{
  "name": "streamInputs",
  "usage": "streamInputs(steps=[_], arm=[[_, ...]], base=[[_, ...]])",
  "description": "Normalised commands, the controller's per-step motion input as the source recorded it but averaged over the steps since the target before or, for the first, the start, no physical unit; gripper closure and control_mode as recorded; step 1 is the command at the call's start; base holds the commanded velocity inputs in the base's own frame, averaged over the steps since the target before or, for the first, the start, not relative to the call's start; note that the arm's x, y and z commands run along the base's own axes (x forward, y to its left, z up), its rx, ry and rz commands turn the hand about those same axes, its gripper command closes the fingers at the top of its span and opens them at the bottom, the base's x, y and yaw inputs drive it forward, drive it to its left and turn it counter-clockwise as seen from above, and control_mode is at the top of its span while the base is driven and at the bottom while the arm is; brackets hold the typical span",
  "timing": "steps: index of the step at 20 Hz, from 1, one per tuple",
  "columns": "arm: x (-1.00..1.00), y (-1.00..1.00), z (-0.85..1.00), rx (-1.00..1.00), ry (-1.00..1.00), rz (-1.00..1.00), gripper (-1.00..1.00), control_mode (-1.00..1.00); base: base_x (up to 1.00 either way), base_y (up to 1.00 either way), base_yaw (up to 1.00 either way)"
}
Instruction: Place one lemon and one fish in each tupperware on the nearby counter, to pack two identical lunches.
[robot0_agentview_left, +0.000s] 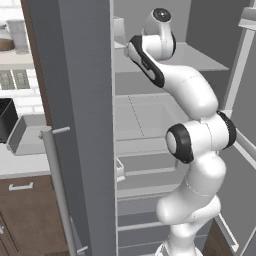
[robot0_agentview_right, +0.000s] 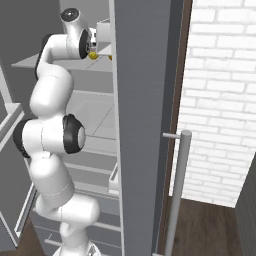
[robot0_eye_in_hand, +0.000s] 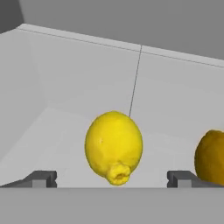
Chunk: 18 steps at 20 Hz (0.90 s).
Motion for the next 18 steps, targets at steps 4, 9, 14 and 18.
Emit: streamInputs(steps=[4,9,14,18], arm=[[0.63,0.00,0.01,0.01,0.04,0.00,-1.00,-1.00],[0.20,0.00,0.00,0.00,0.00,0.00,-1.00,-1.00],[-0.02,0.00,-0.01,0.00,0.00,0.00,-1.00,-1.00],[0.01,0.00,-0.22,0.00,0.00,0.00,-1.00,-1.00]], base=[[0.00,0.00,0.00],[0.00,0.00,0.00],[0.00,0.00,0.00],[0.00,0.00,0.00]])
